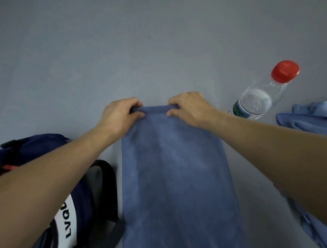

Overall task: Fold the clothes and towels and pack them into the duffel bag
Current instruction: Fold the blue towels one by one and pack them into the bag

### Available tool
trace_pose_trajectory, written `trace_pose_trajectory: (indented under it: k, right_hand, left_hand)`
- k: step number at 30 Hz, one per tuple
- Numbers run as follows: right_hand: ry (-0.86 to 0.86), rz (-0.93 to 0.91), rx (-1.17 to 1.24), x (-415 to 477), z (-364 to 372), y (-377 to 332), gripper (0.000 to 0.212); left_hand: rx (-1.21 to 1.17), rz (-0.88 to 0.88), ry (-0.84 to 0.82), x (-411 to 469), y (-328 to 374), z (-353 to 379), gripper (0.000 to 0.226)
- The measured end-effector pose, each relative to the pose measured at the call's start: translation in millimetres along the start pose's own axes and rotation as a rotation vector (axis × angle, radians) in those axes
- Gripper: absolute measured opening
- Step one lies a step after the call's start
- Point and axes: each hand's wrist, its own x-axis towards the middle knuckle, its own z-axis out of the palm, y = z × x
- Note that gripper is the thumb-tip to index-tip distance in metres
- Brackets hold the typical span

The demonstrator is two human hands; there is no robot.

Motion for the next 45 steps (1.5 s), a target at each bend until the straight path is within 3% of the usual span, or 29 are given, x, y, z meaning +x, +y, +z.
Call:
trace_pose_trajectory:
  k: [6, 10, 16, 22, 26, 31, 35, 40, 43, 45]
  right_hand:
    - [0.246, 0.062, -0.349, -23.2, -22.3, 21.5, 0.025]
    - [0.352, 0.038, -0.486, -51.4, -26.5, 9.3, 0.012]
    - [0.342, 0.001, -0.468, -146.1, -36.4, -17.2, 0.029]
    - [0.313, -0.207, -0.378, -272.3, -12.2, -29.4, 0.005]
    - [0.327, -0.242, -0.255, -359.4, 13.9, -43.0, 0.008]
    - [0.111, -0.355, -0.257, -452.9, 71.4, -41.2, 0.021]
    - [-0.082, -0.369, -0.203, -481.1, 111.6, -45.5, 0.029]
    - [-0.268, -0.380, -0.138, -482.2, 152.8, -44.1, 0.011]
    - [-0.259, -0.346, -0.136, -470.2, 159.2, -42.3, 0.030]
    - [-0.100, -0.281, -0.040, -452.3, 153.9, -45.9, 0.043]
  left_hand:
    - [0.102, -0.064, 0.121, -11.5, -20.8, -12.9, 0.006]
    - [0.132, -0.041, 0.182, -37.4, -22.5, -22.1, 0.008]
    - [0.124, 0.057, 0.292, -116.5, -2.5, -20.8, 0.012]
    - [0.134, 0.132, 0.363, -245.2, 19.0, -8.3, 0.009]
    - [0.119, 0.189, 0.289, -350.0, 31.7, 6.3, 0.011]
    - [0.190, 0.299, 0.111, -446.3, 22.0, 47.1, 0.009]
    - [0.252, 0.314, -0.140, -484.4, -1.3, 85.5, 0.024]
    - [0.344, 0.310, -0.307, -497.7, -12.6, 104.8, 0.010]
    - [0.381, 0.279, -0.348, -489.5, -4.0, 102.6, 0.029]
    - [0.320, 0.253, -0.281, -469.8, 7.1, 101.2, 0.036]
